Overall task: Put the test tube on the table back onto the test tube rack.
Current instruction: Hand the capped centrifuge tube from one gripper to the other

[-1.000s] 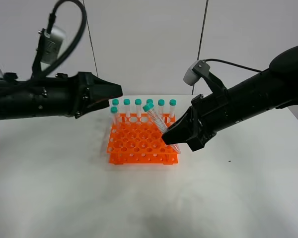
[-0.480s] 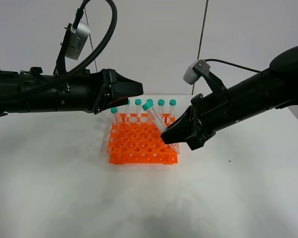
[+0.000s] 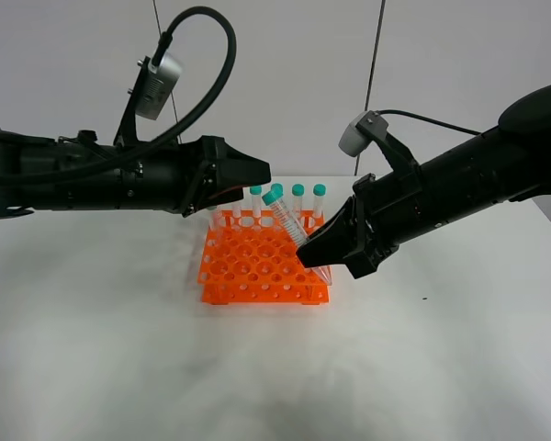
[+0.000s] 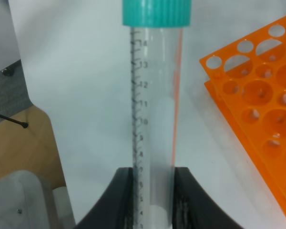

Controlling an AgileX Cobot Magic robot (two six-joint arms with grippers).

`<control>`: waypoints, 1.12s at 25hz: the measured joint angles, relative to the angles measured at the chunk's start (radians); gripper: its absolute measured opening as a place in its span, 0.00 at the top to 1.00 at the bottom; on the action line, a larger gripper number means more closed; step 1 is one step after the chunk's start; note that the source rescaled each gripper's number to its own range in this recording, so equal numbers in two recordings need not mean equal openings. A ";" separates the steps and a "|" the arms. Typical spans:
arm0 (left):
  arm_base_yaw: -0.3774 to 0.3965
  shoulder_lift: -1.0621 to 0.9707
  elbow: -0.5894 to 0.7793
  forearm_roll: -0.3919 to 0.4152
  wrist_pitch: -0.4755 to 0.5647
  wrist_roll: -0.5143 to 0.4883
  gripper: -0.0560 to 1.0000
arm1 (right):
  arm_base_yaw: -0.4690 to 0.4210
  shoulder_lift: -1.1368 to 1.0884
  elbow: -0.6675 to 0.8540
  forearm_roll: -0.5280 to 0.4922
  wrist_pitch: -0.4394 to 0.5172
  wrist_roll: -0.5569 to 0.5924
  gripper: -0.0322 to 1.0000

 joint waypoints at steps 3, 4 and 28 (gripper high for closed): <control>0.000 0.029 -0.019 -0.002 0.039 0.000 0.06 | 0.000 0.000 0.000 0.000 0.000 0.000 0.94; 0.000 0.029 -0.021 -0.002 0.051 0.000 0.06 | 0.000 0.000 0.000 0.000 0.000 0.000 0.94; -0.056 0.029 -0.024 0.016 0.025 0.006 0.06 | 0.000 0.000 0.000 0.008 -0.003 0.049 0.94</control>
